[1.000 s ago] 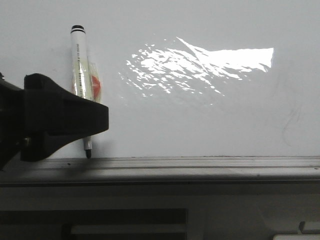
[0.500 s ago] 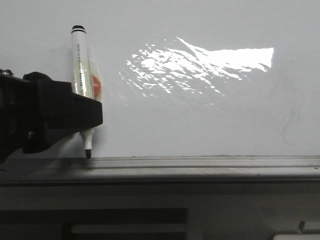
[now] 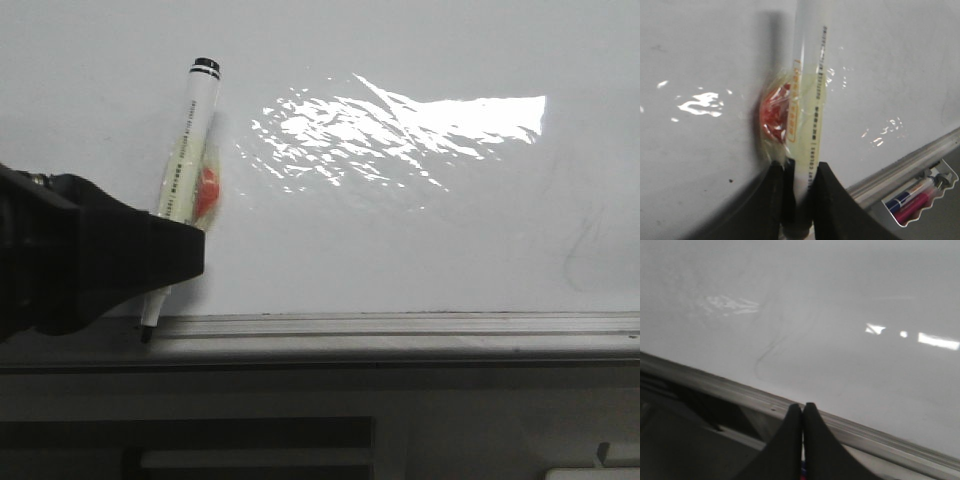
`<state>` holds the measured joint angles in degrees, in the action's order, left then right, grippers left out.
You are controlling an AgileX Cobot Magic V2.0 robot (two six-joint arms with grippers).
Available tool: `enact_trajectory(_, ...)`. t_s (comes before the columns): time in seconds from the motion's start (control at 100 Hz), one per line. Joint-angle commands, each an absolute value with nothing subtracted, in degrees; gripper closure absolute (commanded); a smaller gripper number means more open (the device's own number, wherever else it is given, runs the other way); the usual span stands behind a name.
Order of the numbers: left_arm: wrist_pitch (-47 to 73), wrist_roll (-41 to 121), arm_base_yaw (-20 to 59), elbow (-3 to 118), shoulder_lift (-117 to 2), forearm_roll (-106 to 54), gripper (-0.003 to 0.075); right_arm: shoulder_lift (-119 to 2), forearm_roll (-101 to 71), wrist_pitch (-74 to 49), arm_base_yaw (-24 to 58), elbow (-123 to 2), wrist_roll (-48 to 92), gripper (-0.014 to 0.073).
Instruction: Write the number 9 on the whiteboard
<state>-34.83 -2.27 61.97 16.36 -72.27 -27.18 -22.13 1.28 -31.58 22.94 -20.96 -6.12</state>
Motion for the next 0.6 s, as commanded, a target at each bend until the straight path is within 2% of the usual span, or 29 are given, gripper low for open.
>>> enact_trajectory(0.0,-38.26,-2.59,61.73,17.37,-70.87,-21.89,0.0741,-26.52,-0.76,-30.04,27.08,-26.18,-5.08,0.0631)
enact_trajectory(0.1,-38.65,-2.49,61.73,17.37,-69.81,-16.43,0.0741,-31.32,-3.69,-30.21,32.84,-30.24,-2.91,0.0535)
enact_trajectory(0.2,-38.76,-1.91,61.73,17.37,-68.68,-9.02,0.0741,-35.29,-4.59,-28.53,38.25,-33.89,-2.91,0.0353)
enact_trajectory(0.21,-38.76,-1.91,61.73,17.37,-68.56,-7.97,0.0741,-35.84,-4.59,-28.27,38.86,-34.32,-2.91,0.0313)
enact_trajectory(0.28,-39.53,-1.59,61.73,17.37,-68.17,-3.25,0.0741,-38.52,-4.59,-28.02,41.85,-36.55,-2.91,0.0221)
enact_trajectory(0.59,-41.6,-0.81,61.73,17.37,-68.08,5.2,0.0741,-48.49,-4.59,-24.37,53.85,-43.34,-2.91,0.0207)
